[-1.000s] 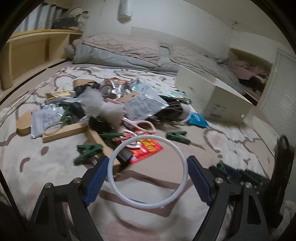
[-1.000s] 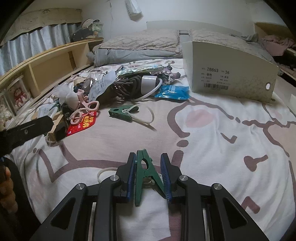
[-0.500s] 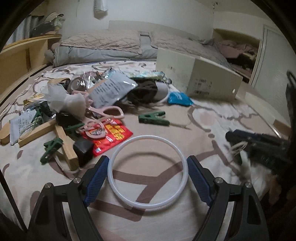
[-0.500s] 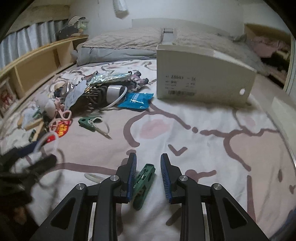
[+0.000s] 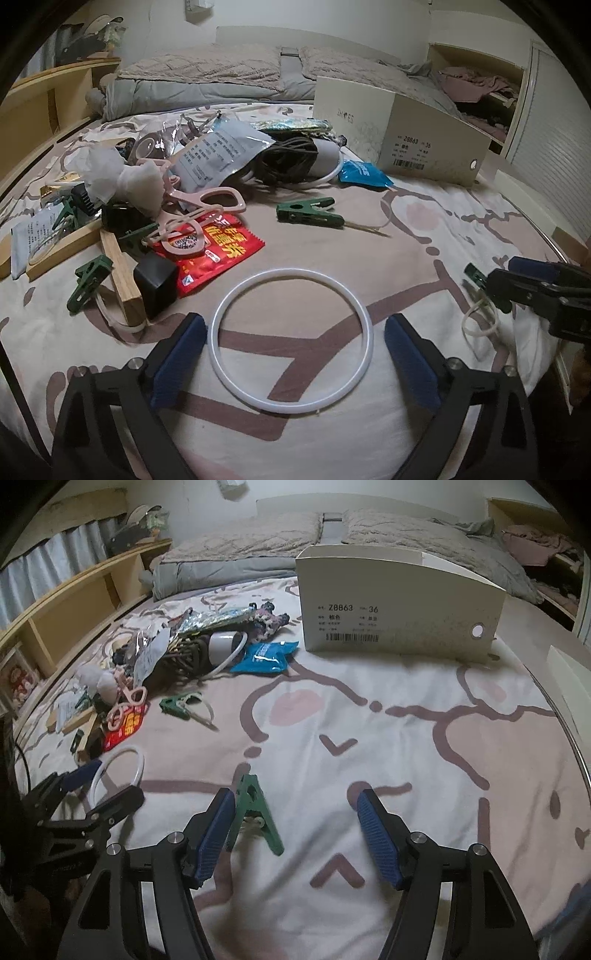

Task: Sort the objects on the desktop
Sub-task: 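Lift the green clothespin with the right tool while the left tool approaches the white ring, then close the left tool on the white plastic ring while the right tool holds the clothespin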

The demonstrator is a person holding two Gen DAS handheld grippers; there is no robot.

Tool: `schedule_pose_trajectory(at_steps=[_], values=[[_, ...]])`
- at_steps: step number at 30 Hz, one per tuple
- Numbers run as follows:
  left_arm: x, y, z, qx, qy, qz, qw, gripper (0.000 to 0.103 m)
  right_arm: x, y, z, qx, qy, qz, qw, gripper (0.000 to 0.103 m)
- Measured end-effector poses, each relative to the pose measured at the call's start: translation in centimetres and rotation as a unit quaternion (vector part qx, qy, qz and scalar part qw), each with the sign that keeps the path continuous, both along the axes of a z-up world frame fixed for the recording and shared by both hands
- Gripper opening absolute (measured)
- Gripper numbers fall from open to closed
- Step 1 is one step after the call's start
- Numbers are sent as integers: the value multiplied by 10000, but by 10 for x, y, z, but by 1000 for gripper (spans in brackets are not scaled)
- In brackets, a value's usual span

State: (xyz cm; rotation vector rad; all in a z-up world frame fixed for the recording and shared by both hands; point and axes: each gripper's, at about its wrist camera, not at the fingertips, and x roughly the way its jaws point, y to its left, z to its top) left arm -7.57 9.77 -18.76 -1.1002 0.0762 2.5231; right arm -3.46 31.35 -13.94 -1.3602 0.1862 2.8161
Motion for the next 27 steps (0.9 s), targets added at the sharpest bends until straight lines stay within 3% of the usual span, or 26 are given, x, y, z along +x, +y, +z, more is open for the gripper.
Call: schedule_pose_trajectory(at_steps=[12, 21, 27], values=[[0, 3, -4, -92, 5, -40, 10000, 102, 19, 11, 14, -18, -27, -187, 9998, 69], [0, 3, -4, -108, 9, -42, 9999, 102, 13, 4, 4, -959, -99, -142, 9952, 69], [1, 4, -5, -106, 8, -41, 9999, 102, 7, -7, -4, -1154, -181, -70, 9931, 60]])
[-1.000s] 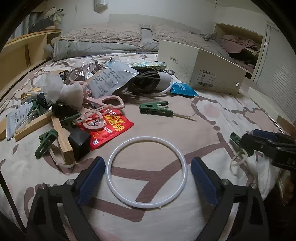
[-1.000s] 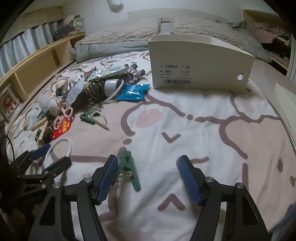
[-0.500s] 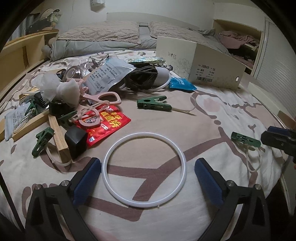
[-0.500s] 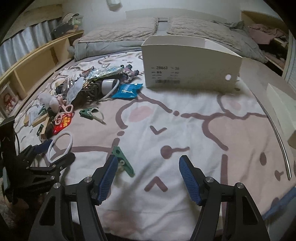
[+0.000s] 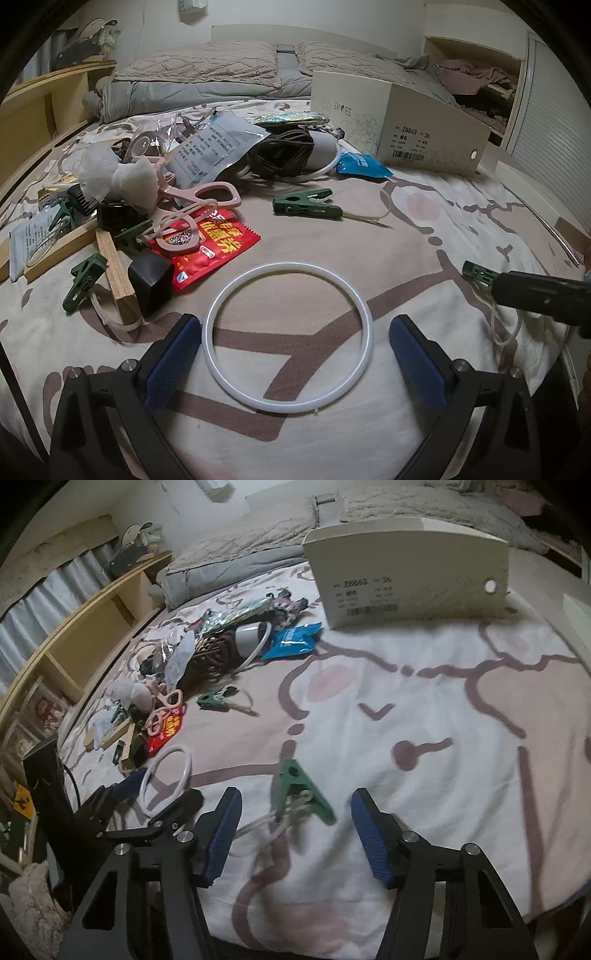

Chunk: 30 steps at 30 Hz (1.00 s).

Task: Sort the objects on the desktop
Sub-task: 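Close the left tool on the white plastic ring while the right tool holds the clothespin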

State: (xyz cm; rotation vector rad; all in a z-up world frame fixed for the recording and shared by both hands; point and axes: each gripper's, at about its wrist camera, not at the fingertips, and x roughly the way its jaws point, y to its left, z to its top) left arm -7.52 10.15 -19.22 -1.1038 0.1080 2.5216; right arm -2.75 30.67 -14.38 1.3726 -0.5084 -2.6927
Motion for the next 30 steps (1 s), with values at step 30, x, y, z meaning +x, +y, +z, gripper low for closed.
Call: schedule_pose_trajectory(at_steps=[30], values=[[-7, -11, 5, 245, -134, 323, 9991, 85, 1, -12, -4, 406, 37, -106, 9991, 32]])
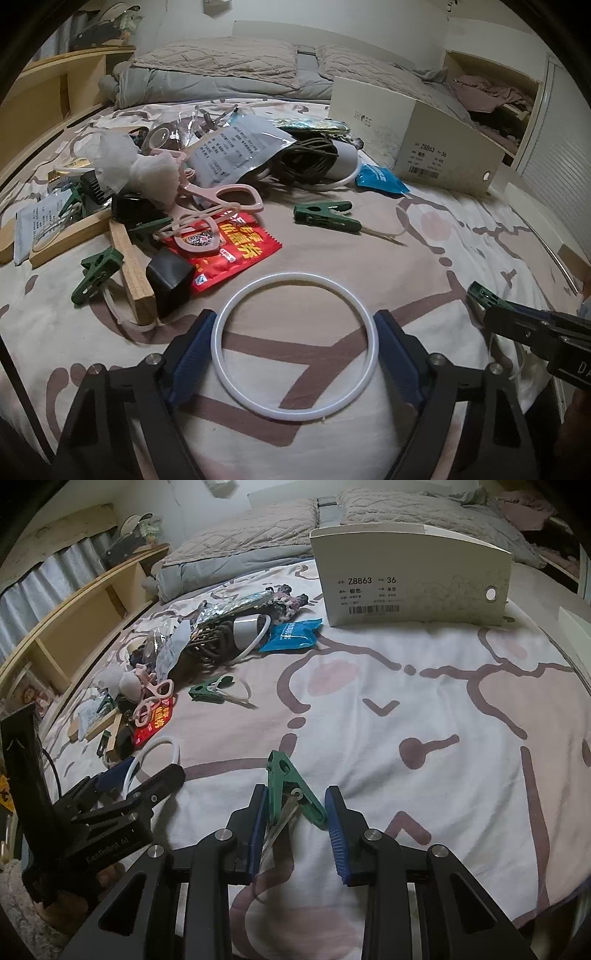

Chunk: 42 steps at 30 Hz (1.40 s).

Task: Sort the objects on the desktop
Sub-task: 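Close the left tool on the white plastic ring while the right tool holds the clothespin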

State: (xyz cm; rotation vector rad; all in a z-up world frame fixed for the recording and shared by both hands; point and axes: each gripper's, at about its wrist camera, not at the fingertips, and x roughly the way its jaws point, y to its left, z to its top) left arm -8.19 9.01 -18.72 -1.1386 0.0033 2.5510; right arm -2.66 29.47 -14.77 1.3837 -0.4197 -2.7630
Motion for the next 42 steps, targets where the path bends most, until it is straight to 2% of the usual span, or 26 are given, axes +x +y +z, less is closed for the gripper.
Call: schedule_pose_trajectory(at_steps=[13, 23, 32, 35, 41, 42], values=[[4, 2, 2, -213, 39, -10, 9998, 85, 3, -1, 0, 140, 35, -103, 9998, 31], [6, 1, 3, -201, 51, 2, 9998, 85, 9, -4, 2, 407, 174, -235, 9987, 31], [8, 0, 3, -244, 49, 4, 9997, 85, 9, 0, -2, 84, 104, -205, 9997, 31], [8, 0, 3, -245, 50, 5, 9997, 85, 9, 2, 1, -167, 41, -137, 9998, 31], [8, 0, 3, -246, 50, 4, 9997, 85, 12, -1, 4, -278, -58, 49, 9996, 32], [8, 0, 3, -247, 49, 5, 9997, 85, 12, -2, 4, -242, -65, 64, 9997, 35]])
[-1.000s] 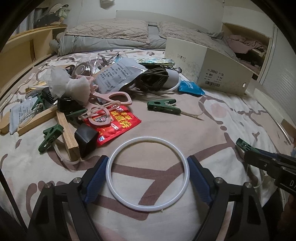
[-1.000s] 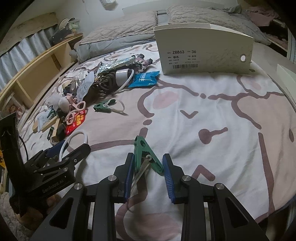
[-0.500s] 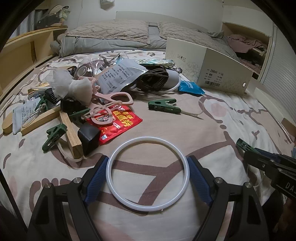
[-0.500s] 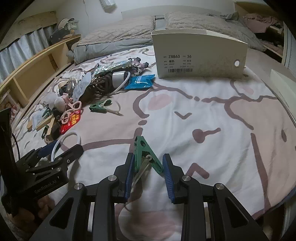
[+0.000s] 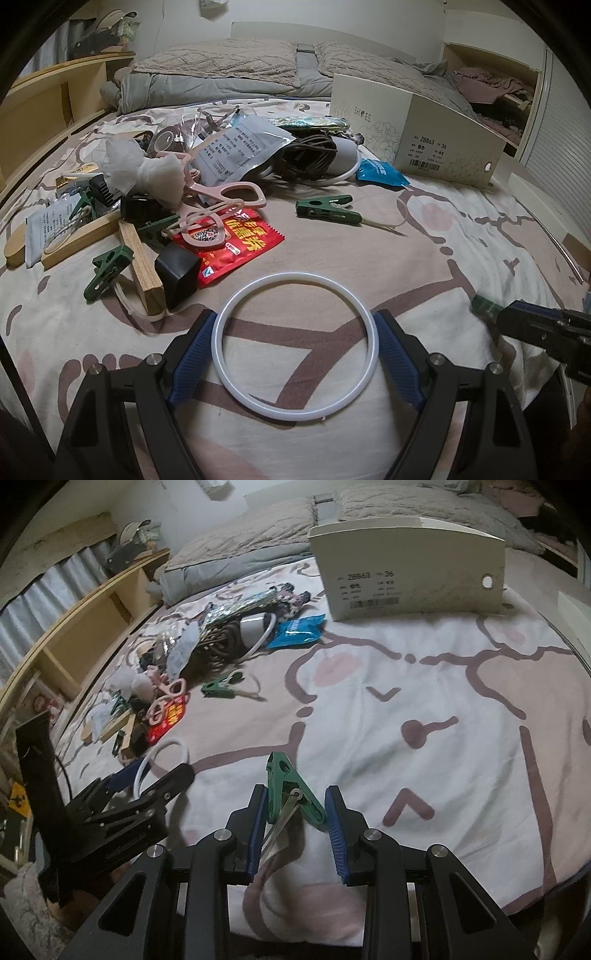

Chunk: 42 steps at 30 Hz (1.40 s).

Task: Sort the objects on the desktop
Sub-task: 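Close the left tool on the white plastic ring while the right tool holds the clothespin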

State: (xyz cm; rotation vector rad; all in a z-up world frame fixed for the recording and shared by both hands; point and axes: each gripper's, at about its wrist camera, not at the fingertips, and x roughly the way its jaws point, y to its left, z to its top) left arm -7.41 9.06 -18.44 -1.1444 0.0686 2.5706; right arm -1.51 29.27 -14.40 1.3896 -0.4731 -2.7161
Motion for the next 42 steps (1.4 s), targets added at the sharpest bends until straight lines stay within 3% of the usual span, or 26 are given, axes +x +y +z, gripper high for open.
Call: schedule_pose_trajectory(at_steps=[1, 3, 7, 12, 15, 17, 21, 29, 31, 42], values=[[0, 0, 0, 0, 1, 0, 10000, 85, 0, -1, 0, 19, -7, 5, 10000, 47], [0, 0, 0, 2, 1, -2, 10000, 85, -1, -1, -1, 14, 6, 30, 10000, 58], [0, 0, 0, -1, 0, 2, 10000, 85, -2, -2, -2, -79, -25, 76, 9999, 58], [0, 0, 0, 1, 1, 0, 10000, 85, -3, 2, 0, -679, -124, 232, 9973, 58], [0, 1, 0, -1, 1, 2, 10000, 85, -1, -2, 6, -775, -71, 384, 9962, 58], [0, 1, 0, 0, 2, 1, 10000, 85, -1, -5, 10, -746, -8, 427, 9963, 58], [0, 1, 0, 7, -4, 3, 10000, 85, -5, -7, 3, -594, -116, 342, 9976, 45], [0, 0, 0, 3, 5, 2, 10000, 85, -7, -16, -5, -107, -159, 366, 9991, 38], [0, 0, -1, 6, 1, -1, 10000, 85, -8, -17, -5, -28, -152, 351, 9993, 32], [1, 0, 1, 75, -28, -21, 10000, 85, -7, -13, -2, -13, -98, 208, 9997, 32]])
